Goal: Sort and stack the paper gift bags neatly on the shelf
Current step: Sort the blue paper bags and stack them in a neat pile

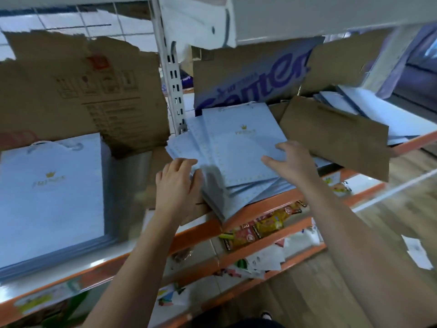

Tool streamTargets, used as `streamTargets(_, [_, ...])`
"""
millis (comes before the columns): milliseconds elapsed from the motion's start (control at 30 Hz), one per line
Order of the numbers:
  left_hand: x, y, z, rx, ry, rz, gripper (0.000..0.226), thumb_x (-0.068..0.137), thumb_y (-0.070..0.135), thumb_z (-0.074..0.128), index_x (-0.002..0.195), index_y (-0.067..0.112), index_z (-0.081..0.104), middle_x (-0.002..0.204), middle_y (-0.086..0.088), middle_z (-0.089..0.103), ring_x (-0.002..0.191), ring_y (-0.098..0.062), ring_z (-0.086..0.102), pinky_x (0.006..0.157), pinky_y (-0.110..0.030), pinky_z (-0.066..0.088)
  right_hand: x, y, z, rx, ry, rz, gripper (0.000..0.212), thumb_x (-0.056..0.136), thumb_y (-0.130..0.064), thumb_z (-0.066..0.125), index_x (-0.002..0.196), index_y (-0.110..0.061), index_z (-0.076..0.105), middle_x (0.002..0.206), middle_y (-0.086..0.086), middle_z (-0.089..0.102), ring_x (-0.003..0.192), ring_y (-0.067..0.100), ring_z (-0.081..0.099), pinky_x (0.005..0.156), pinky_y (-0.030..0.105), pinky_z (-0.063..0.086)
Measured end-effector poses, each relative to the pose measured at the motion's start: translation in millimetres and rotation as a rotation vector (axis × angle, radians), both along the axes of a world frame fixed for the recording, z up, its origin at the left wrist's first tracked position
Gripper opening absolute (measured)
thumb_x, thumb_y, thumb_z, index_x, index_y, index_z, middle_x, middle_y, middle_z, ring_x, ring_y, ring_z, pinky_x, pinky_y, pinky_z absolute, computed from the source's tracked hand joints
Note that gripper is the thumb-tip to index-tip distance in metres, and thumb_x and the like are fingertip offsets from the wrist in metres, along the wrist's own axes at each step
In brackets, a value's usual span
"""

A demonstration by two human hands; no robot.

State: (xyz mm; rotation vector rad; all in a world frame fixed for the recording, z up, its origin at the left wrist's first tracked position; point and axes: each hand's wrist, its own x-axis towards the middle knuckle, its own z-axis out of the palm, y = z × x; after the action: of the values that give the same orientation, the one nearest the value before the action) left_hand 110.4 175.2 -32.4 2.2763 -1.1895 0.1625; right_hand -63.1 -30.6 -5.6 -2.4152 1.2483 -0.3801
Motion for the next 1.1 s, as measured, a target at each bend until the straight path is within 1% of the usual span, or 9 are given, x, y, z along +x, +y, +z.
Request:
streamTargets(167, [-17.0, -17.7, -3.2, 0.035, 0.037, 0.085, 0.046, 0.095, 0.043, 0.03, 0.125, 0.021, 0.057, 0.128, -0.001, 0.056, 0.117, -0.024, 0.049, 0.096, -0.043, 0.035, 12.3, -37.0, -3.2, 0.06, 0.128, 0.047, 0.1, 0.057, -0.086, 0.057, 0.129, -0.017, 0.049, 0.127, 0.011, 0.054, 0.12, 0.037, 0.046, 0.094, 0.046, 0.045])
streamTargets(233, [-22.8, -20.9, -4.1, 0.034, 0.035, 0.125, 0.046, 0.095, 0.043, 0.031, 0.125, 0.021, 0.057, 0.128, -0.001, 0.056, 0.118, -0.024, 0.049, 0.096, -0.043, 0.034, 17.7, -44.8, -5.0, 0.057, 0.125, 0.054, 0.107, 0.054, -0.083, 0.063, 0.136, -0.017, 0.042, 0.135, 0.013, 0.047, 0.126, 0.039, 0.038, 0.097, 0.047, 0.039])
streamTargets(333, [-30.5, -26.8, -5.2, 0.043, 0.039, 0.188, 0.044, 0.096, 0.043, 0.033, 0.127, 0.021, 0.056, 0.13, 0.0, 0.055, 0.12, -0.024, 0.048, 0.097, -0.042, 0.034, 19.4, -49.6, -5.8, 0.111, 0.026, 0.02, 0.111, 0.058, -0.058, 0.084, 0.141, -0.01, 0.029, 0.141, 0.017, 0.036, 0.132, 0.038, 0.029, 0.102, 0.047, 0.035])
streamTargets(500, [-42.2, -36.5, -6.4, 0.016, 0.042, 0.237, 0.044, 0.097, 0.042, 0.036, 0.127, 0.017, 0.058, 0.128, -0.004, 0.057, 0.116, -0.026, 0.051, 0.094, -0.043, 0.041, 9.0, -66.7, -6.2, 0.226, -0.214, 0.005, 0.102, 0.059, -0.038, 0.09, 0.136, -0.005, 0.031, 0.137, 0.013, 0.038, 0.126, 0.031, 0.039, 0.098, 0.04, 0.039])
streamTargets(700, [-57.5, -56.9, 1.1, -0.066, 0.17, 0.264, 0.037, 0.1, 0.028, 0.047, 0.131, 0.009, 0.053, 0.109, -0.012, 0.069, 0.098, -0.029, 0.063, 0.077, -0.04, 0.052, -22.9, -115.5, -15.1, 0.273, -0.244, -0.022, 0.125, 0.031, -0.083, 0.07, 0.134, -0.018, 0.045, 0.13, 0.005, 0.052, 0.121, 0.027, 0.05, 0.098, 0.045, 0.047])
streamTargets(867, [-63.3, -80.0, 9.3, -0.151, 0.39, 0.353, 0.049, 0.098, 0.03, 0.051, 0.141, 0.007, 0.042, 0.108, -0.006, 0.067, 0.092, -0.022, 0.062, 0.073, -0.033, 0.048, -43.5, -130.8, -29.0, 0.294, -0.272, -0.001, 0.126, 0.028, -0.089, 0.07, 0.131, -0.02, 0.047, 0.129, 0.005, 0.054, 0.119, 0.027, 0.054, 0.095, 0.048, 0.051])
streamTargets(967, [-60.8, -87.5, 8.0, -0.194, 0.445, 0.405, 0.06, 0.095, 0.032, 0.057, 0.145, 0.006, 0.036, 0.11, -0.001, 0.061, 0.091, -0.02, 0.061, 0.073, -0.034, 0.05, -46.9, -123.9, -30.2, 0.311, -0.304, -0.009, 0.119, 0.037, -0.077, 0.078, 0.132, -0.014, 0.044, 0.13, 0.007, 0.051, 0.118, 0.027, 0.053, 0.094, 0.046, 0.051])
streamTargets(1033, [-58.0, -91.1, 7.2, -0.209, 0.529, 0.441, 0.057, 0.092, 0.033, 0.063, 0.138, 0.004, 0.045, 0.103, -0.002, 0.059, 0.099, -0.024, 0.06, 0.076, -0.034, 0.05, -45.8, -120.9, -29.6, 0.283, -0.328, 0.0, 0.114, 0.041, -0.071, 0.08, 0.131, -0.011, 0.045, 0.128, 0.008, 0.052, 0.117, 0.027, 0.053, 0.093, 0.046, 0.051])
streamTargets(1100, [-54.3, -93.5, 4.3, -0.246, 0.605, 0.45, 0.027, 0.088, 0.033, 0.067, 0.099, 0.009, 0.062, 0.087, -0.003, 0.063, 0.087, -0.029, 0.063, 0.061, -0.03, 0.045, -44.8, -120.1, -31.7, 0.264, -0.332, 0.011, 0.114, 0.041, -0.07, 0.08, 0.13, -0.008, 0.044, 0.127, 0.009, 0.052, 0.116, 0.028, 0.053, 0.091, 0.047, 0.052])
